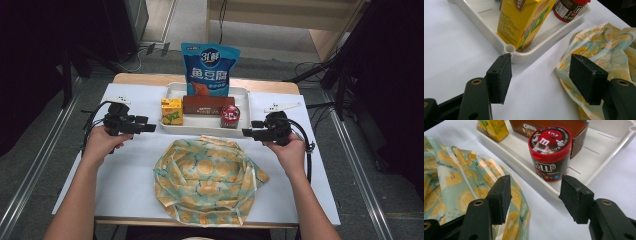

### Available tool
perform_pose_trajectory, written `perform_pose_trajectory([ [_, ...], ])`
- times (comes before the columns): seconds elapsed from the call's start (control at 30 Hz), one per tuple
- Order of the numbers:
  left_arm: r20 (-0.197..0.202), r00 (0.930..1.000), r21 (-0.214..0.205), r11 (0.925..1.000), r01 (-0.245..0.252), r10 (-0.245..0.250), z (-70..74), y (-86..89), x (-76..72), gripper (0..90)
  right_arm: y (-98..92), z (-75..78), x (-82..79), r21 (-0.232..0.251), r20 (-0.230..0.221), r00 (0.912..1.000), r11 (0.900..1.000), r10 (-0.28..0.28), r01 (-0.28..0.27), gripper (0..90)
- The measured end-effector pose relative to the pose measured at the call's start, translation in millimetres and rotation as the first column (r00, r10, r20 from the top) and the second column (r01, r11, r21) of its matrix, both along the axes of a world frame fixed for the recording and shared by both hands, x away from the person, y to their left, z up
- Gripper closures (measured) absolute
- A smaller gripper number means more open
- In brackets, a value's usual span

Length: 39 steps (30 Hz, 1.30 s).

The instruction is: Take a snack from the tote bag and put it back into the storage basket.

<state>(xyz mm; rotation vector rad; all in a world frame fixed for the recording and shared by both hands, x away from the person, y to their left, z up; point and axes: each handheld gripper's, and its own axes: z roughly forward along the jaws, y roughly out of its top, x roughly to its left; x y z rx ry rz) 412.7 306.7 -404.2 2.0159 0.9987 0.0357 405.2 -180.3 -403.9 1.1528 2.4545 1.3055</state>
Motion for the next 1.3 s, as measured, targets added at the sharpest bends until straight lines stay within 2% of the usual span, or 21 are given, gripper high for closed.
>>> perform_pose_trajectory([
  [0.17,0.000,1.0000,-0.002,1.0000,-0.001,0.001,-0.1,0.5,0.1,35.0,-8.1,-3.0,-5.3,-0.007,0.013,0.9998,0.9999,-0.013,0.013,37.0],
  [0.37,0.000,1.0000,0.004,1.0000,0.001,-0.001,-0.1,0.0,-0.1,34.9,-15.1,-6.7,-11.0,-0.017,0.020,0.9996,0.9996,-0.020,0.020,35.8],
  [0.43,0.002,1.0000,0.010,1.0000,0.001,-0.001,-0.2,-0.2,-0.3,34.9,-17.6,-7.5,-12.4,-0.014,0.027,0.9994,0.9996,-0.024,0.024,30.3],
  [0.53,0.001,1.0000,0.012,0.9999,0.003,-0.003,-0.6,-0.1,-0.1,34.9,-19.5,-11.0,-14.8,-0.025,0.025,0.9992,0.9992,-0.030,0.031,28.6],
  [0.63,0.000,1.0000,0.015,0.9999,0.004,-0.004,-0.9,-0.2,-0.4,34.9,-19.9,-15.2,-16.1,-0.054,0.019,0.9996,0.9983,-0.023,0.024,26.5],
  [0.7,0.002,1.0000,0.019,0.9998,0.004,-0.004,-1.1,-0.1,-0.6,35.1,-21.0,-18.3,-15.5,-0.051,0.006,1.0000,0.9987,-0.001,0.001,22.8],
  [0.9,-0.001,1.0000,0.015,0.9999,0.002,-0.002,-1.8,1.2,-0.4,35.0,-23.9,-27.7,-8.9,-0.065,-0.036,0.9985,0.9971,-0.041,0.039,23.2],
  [1.3,-0.012,0.9999,0.025,0.9997,0.004,-0.004,-3.2,1.1,0.3,34.7,-25.0,-31.4,-6.8,-0.071,-0.038,0.9987,0.9970,-0.035,0.032,23.1],
])
